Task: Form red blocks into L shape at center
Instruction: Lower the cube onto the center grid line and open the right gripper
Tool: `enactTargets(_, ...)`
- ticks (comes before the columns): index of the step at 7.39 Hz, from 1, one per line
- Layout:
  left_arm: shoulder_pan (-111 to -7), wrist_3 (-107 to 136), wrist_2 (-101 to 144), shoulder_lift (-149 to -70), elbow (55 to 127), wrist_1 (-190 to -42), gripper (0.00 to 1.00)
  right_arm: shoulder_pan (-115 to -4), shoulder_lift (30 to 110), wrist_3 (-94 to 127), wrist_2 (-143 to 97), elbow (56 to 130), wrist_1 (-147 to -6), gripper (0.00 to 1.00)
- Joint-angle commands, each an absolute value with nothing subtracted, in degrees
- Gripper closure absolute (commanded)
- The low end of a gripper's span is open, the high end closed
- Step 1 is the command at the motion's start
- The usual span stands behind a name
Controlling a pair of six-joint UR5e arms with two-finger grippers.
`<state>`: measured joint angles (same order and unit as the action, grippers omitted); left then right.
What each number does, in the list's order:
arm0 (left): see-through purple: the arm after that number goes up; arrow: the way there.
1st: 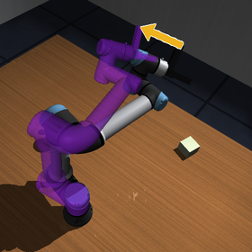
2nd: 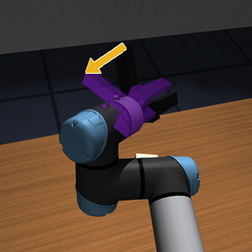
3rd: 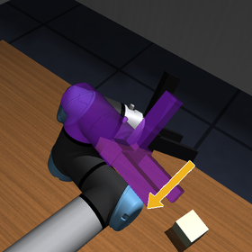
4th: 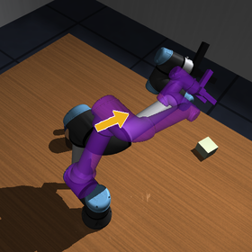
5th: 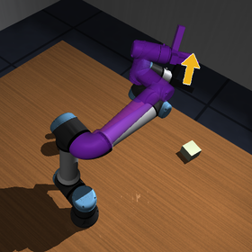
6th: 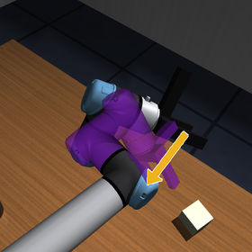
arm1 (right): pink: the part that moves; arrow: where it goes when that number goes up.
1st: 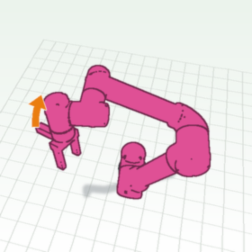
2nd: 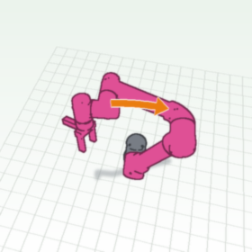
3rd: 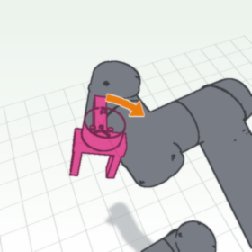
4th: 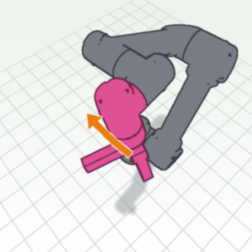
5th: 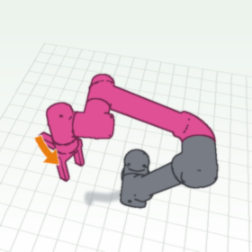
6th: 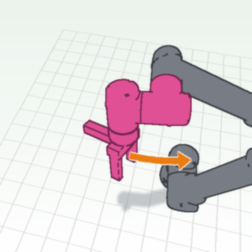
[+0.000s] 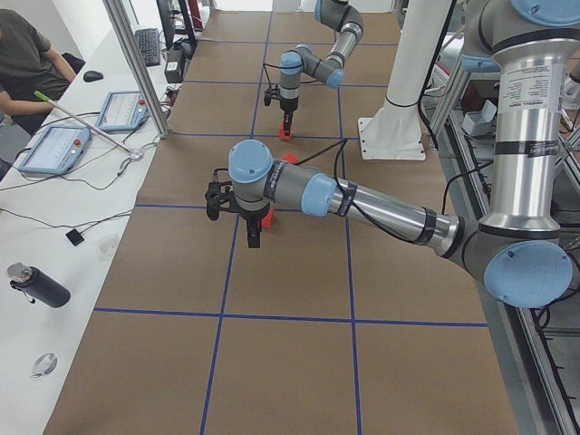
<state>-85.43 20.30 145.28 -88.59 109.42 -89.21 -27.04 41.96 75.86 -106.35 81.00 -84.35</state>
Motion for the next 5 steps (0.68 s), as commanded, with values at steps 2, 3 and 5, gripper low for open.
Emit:
enactTargets(2, -85.4, 20.3, 145.3, -88.6, 109.5, -89.2, 0.0, -26.8, 41.7, 75.0, -106.2, 80.3, -84.5, 0.21)
enactTargets(3, -85.4, 20.3, 145.3, -88.6, 109.5, -89.2, 0.0, -26.4, 41.7, 74.3, -105.4, 80.2, -84.3, 0.01)
enactTargets(5, -85.4, 20.5, 145.6, -88.5, 108.4, -89.4, 0.0, -26.5, 41.6, 73.0, -105.2, 80.5, -84.3, 0.0)
